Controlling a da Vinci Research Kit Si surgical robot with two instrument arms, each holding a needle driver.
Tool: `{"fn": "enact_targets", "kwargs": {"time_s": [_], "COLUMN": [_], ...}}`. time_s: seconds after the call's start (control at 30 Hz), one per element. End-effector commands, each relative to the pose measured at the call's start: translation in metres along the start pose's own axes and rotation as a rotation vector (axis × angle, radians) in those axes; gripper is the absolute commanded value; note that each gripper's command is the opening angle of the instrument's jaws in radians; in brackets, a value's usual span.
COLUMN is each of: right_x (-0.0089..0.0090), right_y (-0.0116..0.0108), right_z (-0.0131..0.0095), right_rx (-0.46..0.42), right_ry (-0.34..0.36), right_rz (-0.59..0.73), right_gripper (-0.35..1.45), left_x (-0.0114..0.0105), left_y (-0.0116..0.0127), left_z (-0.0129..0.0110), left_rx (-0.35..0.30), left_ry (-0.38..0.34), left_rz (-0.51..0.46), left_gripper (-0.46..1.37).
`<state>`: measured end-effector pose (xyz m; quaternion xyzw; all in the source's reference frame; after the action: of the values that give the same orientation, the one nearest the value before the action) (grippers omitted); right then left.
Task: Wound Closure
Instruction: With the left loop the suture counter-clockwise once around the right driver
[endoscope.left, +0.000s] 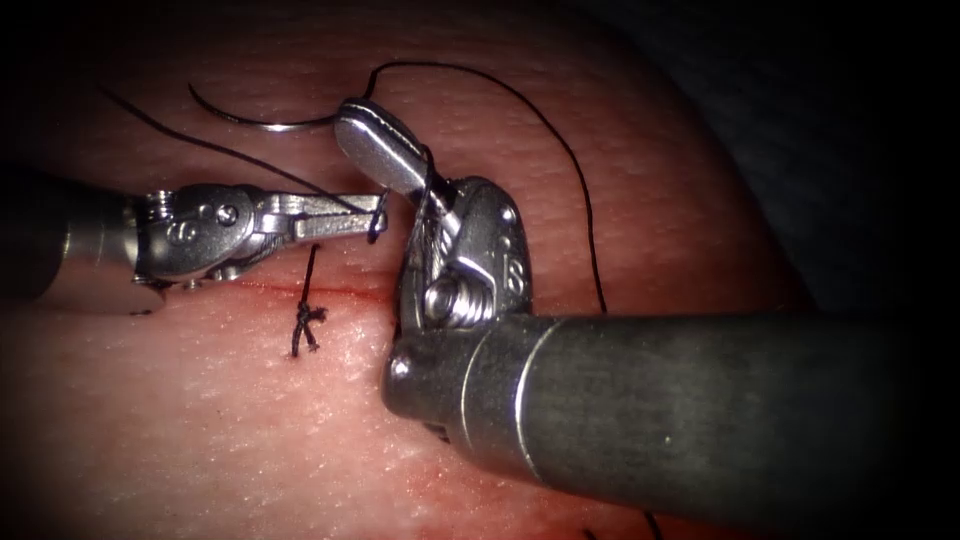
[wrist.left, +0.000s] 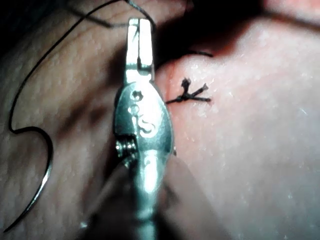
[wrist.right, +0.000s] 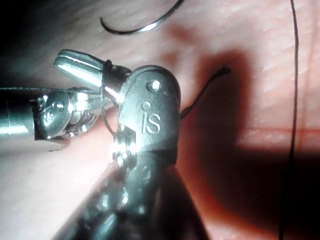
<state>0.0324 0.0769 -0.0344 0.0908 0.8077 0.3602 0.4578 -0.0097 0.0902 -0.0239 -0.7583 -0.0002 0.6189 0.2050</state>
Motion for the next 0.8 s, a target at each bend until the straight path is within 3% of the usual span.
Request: {"fn": "enact_targets", "kwargs": {"time_s": [0.03,0.1,0.57,0.7,0.8], "right_x": [-0.0001,0.0001,0.0031,0.0031,0.0029], "right_y": [0.0006,0.0007,0.0000,-0.0003,-0.0003], "right_z": [-0.0020,-0.0021,-0.0032,-0.0028,-0.0027], "right_rx": [-0.063,-0.105,-0.303,-0.285,-0.264], "right_ry": [-0.165,-0.238,-0.168,-0.161,-0.220], "right_rz": [-0.113,-0.251,-0.155,-0.140,-0.136], "right_gripper": [-0.35,-0.35,-0.35,-0.35,-0.35], "left_x": [0.0001,0.0003,0.0014,0.0014,0.0017], "left_y": [0.0002,0.0008,0.0057,0.0066,0.0062], "left_z": [0.0000,0.0001,-0.0005,-0.0005,-0.0005], "left_rx": [0.002,0.005,0.036,0.038,0.038], "left_ry": [-0.003,-0.005,-0.040,-0.049,-0.049], "left_rz": [0.007,0.020,0.111,0.123,0.124], "left_gripper": [-0.35,-0.35,-0.35,-0.35,-0.35]}}
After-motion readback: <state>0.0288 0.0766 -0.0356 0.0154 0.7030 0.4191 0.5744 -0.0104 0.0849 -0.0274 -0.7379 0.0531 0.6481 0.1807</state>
